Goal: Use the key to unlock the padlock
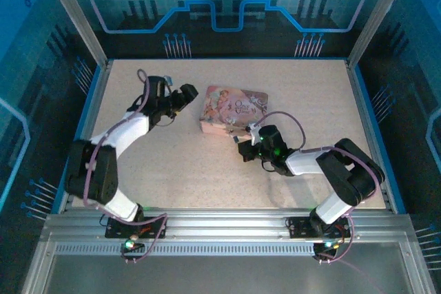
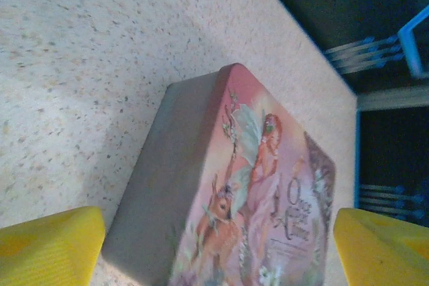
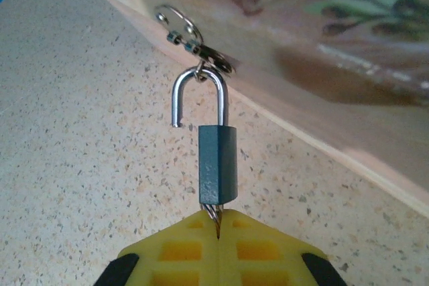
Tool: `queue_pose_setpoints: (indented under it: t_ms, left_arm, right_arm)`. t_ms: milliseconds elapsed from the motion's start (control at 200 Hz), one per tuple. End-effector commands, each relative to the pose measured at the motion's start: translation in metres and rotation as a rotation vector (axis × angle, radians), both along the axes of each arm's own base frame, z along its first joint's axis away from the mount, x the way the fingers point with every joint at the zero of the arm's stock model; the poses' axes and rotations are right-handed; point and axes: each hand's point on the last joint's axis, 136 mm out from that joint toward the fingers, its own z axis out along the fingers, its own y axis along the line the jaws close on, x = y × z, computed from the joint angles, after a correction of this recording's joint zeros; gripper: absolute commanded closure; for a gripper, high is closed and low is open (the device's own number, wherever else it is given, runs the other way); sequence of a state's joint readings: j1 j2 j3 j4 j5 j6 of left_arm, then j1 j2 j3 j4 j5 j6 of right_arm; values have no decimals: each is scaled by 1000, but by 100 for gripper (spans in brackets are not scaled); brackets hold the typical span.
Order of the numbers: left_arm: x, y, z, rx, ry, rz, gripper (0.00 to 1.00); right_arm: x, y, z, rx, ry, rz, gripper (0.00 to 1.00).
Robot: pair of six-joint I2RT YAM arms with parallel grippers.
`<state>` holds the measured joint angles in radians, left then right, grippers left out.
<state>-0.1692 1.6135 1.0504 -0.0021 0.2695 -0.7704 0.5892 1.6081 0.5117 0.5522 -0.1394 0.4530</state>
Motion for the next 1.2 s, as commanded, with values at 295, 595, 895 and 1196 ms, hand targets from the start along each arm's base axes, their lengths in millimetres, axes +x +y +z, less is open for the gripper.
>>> queue_pose_setpoints:
  t_ms: [295,595,895,1196]
  left_arm:
    - [53,-38,-40,33,82,-213,9]
    - [59,-62,-60,10,105,-255,18]
    - [46,-44,-90,84,172,-200,26]
    - [12,-10,-105,133,193,-120,33]
  right_arm:
    - [-9,-8,-25,-30,131,-18,100]
    - [-11,-7,-27,-29,147,-8,100]
    - [-15,-10,-31,-43,167,-7,100]
    - [-29,-9,-39,-45,221,34,100]
